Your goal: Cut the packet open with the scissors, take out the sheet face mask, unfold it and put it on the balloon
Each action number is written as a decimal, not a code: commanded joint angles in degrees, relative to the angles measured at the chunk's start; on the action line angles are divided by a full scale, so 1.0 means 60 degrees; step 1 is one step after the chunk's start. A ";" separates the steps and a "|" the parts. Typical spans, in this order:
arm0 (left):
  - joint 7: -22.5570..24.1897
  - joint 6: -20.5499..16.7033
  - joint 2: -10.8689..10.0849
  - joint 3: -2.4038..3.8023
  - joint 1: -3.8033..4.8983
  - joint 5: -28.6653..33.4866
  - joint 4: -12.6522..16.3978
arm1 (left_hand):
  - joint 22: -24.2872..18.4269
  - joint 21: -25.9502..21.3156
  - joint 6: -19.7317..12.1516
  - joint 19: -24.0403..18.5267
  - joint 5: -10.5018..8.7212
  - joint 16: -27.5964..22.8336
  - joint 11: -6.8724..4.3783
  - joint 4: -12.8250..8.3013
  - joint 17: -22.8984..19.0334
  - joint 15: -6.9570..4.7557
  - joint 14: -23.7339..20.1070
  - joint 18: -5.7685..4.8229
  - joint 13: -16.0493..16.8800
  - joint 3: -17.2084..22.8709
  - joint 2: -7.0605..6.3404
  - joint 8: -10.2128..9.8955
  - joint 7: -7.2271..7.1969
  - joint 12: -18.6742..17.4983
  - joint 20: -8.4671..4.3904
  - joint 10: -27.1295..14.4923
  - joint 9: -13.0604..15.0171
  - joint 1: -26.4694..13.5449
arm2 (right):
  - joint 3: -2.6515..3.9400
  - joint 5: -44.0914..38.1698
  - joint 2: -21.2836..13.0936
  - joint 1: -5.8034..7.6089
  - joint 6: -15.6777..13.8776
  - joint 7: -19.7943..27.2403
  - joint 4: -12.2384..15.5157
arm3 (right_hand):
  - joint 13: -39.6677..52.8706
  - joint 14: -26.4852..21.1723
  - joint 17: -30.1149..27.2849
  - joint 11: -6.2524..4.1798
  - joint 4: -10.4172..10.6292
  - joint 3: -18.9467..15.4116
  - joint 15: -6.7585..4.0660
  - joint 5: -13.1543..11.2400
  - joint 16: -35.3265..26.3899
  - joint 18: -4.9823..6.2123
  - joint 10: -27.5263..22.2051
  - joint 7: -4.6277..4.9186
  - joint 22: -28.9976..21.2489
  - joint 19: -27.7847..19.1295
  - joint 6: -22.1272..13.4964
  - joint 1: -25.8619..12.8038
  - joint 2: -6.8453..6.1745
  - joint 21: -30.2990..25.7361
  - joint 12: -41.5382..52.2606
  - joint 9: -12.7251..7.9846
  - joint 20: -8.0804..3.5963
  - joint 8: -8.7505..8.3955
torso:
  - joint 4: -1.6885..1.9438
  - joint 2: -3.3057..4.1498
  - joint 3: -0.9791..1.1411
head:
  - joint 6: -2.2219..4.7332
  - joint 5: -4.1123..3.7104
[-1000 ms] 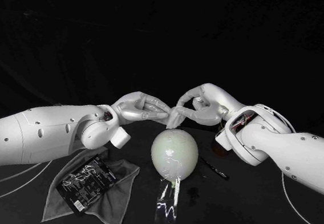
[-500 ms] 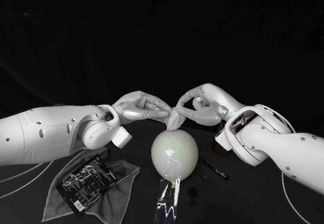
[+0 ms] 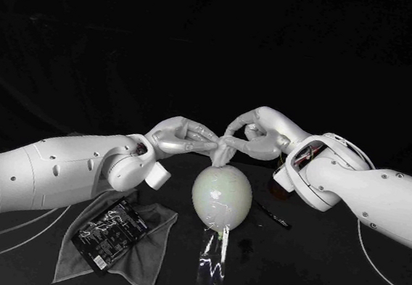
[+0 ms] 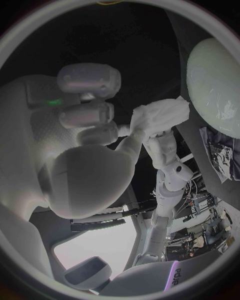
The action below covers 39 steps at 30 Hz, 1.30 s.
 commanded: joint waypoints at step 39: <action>-0.0083 -0.0355 -0.0296 0.0000 0.0015 0.0519 0.0029 | 0.0032 0.0179 -0.0371 0.0402 -0.0019 0.0311 0.0204 -0.0249 0.0302 0.0020 -0.0197 0.0195 -0.0071 0.0000 0.0004 -0.0263 0.0227 -0.0040 -0.0010 -0.0392 -0.0135 -0.0386 | 0.0009 -0.0122 -0.0089 0.0005 -0.0229 -0.0069 0.0021 | 0.1639 0.1005 0.2488 -0.0086 -0.0023 0.0009 -0.0053 0.0022 0.0033 -0.0145 0.0459 -0.0011 0.2046 0.0249 0.0092 0.0025 0.0122 0.0054 0.0040 0.0732 0.0006 0.0089 | 0.0006 -0.0001 0.0001 | 0.0046 -0.0030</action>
